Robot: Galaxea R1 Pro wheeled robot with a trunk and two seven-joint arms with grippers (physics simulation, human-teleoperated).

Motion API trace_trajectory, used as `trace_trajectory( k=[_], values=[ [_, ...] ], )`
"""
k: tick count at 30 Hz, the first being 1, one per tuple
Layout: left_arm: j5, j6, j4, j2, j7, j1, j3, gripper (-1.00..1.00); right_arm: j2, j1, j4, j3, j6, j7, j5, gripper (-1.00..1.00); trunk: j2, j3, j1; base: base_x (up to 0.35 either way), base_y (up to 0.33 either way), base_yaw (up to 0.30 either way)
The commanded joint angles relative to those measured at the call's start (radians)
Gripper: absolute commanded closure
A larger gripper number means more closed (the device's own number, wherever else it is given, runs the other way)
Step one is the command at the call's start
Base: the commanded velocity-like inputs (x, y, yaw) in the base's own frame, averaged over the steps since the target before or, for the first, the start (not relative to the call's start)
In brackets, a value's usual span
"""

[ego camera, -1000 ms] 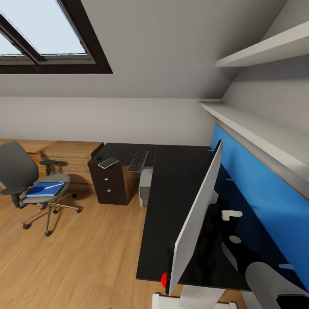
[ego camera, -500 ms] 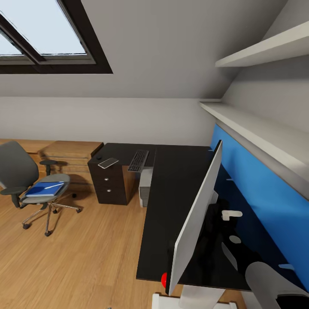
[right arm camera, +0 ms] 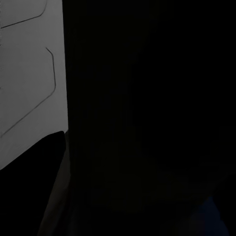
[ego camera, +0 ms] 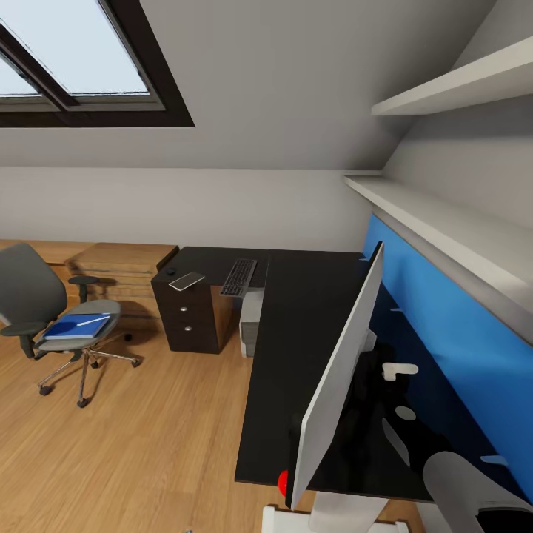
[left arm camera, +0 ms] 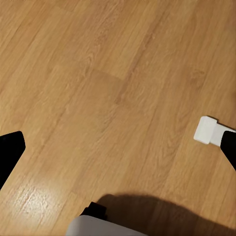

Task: In the bedroom, organize the workspace by keeping the computer under the desk, ensuring the monitor is on the desk, placing the keyboard on the desk next to the monitor, placing the mouse on the desk next to the keyboard, moving the folder from the swivel chair onto the desk next to the mouse, stacking the notebook on top of the folder with the pen on top of the notebook, and positioning the swivel chair next to the desk.

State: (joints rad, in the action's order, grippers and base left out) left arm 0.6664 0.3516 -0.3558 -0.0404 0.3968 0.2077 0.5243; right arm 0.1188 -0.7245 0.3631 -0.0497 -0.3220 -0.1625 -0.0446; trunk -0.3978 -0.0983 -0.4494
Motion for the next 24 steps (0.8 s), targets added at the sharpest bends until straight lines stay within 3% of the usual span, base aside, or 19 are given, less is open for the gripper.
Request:
trace_trajectory(
  k=[1,9,24],
  values=[
    [0.007,0.004,0.000,0.001,0.007,0.001,0.008,-1.00,0.000,-0.001,-0.001,-0.007,-0.003,-0.005,-0.005,1.00,-0.002,-0.002,-0.001,0.000,0.000,0.000],
    [0.007,0.004,0.000,0.001,0.007,0.001,0.009,-1.00,0.001,-0.001,-0.001,-0.007,-0.003,-0.005,-0.004,1.00,-0.002,-0.002,-0.001,0.062,0.000,0.000],
    [0.007,0.004,0.000,0.001,0.007,0.002,0.008,-1.00,0.001,-0.001,-0.001,-0.007,-0.005,-0.005,-0.004,1.00,-0.002,-0.002,-0.001,0.295,0.000,0.000]
  ],
)
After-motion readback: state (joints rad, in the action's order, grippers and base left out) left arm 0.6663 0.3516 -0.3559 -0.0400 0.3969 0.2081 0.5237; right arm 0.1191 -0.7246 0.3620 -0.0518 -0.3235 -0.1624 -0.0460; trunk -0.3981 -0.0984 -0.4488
